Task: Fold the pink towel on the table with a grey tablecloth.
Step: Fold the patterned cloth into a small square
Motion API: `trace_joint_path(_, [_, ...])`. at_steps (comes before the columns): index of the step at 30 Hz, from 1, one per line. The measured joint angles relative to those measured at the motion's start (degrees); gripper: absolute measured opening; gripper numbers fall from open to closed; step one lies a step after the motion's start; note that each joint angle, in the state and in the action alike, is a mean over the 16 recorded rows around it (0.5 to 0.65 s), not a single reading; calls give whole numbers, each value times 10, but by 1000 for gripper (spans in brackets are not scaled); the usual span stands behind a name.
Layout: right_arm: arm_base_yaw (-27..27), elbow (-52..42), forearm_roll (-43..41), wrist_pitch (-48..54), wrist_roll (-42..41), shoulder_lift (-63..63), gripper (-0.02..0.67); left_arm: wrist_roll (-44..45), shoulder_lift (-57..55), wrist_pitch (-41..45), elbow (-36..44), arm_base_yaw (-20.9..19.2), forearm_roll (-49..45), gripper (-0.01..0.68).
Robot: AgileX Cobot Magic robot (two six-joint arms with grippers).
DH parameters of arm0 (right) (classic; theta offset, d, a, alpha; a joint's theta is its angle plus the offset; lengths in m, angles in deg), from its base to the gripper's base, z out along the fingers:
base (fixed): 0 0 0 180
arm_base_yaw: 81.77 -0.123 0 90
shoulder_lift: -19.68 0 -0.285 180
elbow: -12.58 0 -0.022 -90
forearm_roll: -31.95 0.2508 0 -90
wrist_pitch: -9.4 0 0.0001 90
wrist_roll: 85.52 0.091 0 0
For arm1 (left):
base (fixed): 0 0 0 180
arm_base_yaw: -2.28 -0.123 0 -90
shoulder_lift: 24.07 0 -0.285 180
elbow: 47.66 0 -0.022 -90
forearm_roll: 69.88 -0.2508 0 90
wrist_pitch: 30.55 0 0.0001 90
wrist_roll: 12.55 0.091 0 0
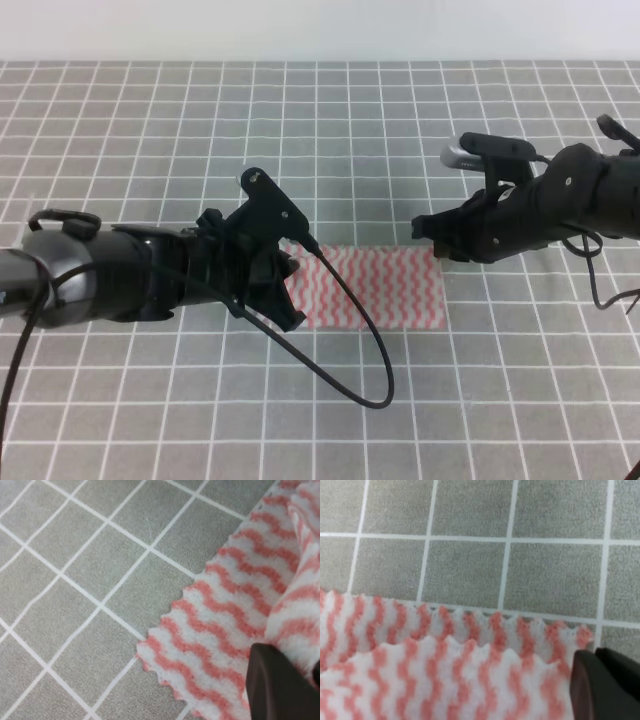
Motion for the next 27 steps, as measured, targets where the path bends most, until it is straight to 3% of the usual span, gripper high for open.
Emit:
trace_joint_path(9, [0,0,12,-13,0,0,6,1,0,0,0,0,0,-2])
trace_joint_path(20, [0,0,29,-12,-1,-3,201,2,1,-2,0,0,1,-2])
trace_joint_path(24, [0,2,30,-2,-3,-14,236,3,1,-5,0,0,2,-2])
trace_joint_path(27, [0,6,31,15,-6,-23,216,3,1,-8,0,0,2,-2])
